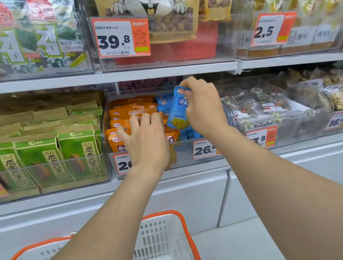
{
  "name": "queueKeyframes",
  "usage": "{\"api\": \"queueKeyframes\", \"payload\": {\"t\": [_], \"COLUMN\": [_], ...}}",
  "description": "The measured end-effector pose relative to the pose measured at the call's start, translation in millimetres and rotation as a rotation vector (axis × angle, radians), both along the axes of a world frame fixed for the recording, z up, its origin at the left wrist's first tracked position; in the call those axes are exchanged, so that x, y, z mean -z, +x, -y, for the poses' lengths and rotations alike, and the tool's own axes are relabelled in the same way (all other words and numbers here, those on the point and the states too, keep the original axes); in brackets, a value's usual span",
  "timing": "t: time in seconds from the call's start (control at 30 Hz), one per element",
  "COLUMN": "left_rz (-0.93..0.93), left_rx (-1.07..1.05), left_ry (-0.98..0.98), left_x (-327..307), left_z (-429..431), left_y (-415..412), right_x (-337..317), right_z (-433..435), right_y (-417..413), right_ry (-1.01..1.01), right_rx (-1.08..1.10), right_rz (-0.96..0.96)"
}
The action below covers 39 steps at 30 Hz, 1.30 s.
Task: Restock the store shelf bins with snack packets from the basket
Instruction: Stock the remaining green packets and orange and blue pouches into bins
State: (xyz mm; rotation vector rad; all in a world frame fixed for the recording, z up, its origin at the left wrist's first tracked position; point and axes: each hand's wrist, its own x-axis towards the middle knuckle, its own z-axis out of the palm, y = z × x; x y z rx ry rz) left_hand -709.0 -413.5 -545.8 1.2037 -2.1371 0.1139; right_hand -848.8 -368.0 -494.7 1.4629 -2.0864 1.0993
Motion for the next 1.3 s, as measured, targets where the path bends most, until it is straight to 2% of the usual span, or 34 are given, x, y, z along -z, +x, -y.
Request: {"api": "queueKeyframes", "payload": {"t": [0.17,0.33,0.5,0.63,0.73,0.83,0.9,1.0,1.17,1.3], "left_rz": [-0.074,-0.126,-0.145,-0.122,-0.088,0.007,0.099,0.393,0.855,0.996], "left_rx": [0.068,0.135,0.294,0.356,0.362,0.433,0.351,0.267,0.353,0.308], "left_ry": [-0.026,-0.008,0.023,-0.079,-0.160,-0.044,0.095,0.329,0.771,0.813], "left_x": [6,10,10,9,2,-1,4,22,55,75], "left_z": [4,9,13,10,3,-4,-9,-8,0,7], "left_y": [3,10,24,41,54,71,83,106,166,201], "right_x": [10,18,25,20,16,10,9,15,40,85], "right_z": [15,24,27,18,4,-9,-16,-18,-17,-13], "right_y": [1,8,12,9,15,33,53,84,138,190], "right_ry": [0.160,0.338,0.466,0.448,0.326,0.232,0.297,0.502,0.945,1.172], "right_rx": [-0.037,0.076,0.154,0.143,0.067,-0.101,-0.216,-0.361,-0.474,-0.566], "right_rz": [-0.023,-0.202,-0.318,-0.235,-0.245,-0.161,-0.134,-0.203,-0.283,-0.331]}}
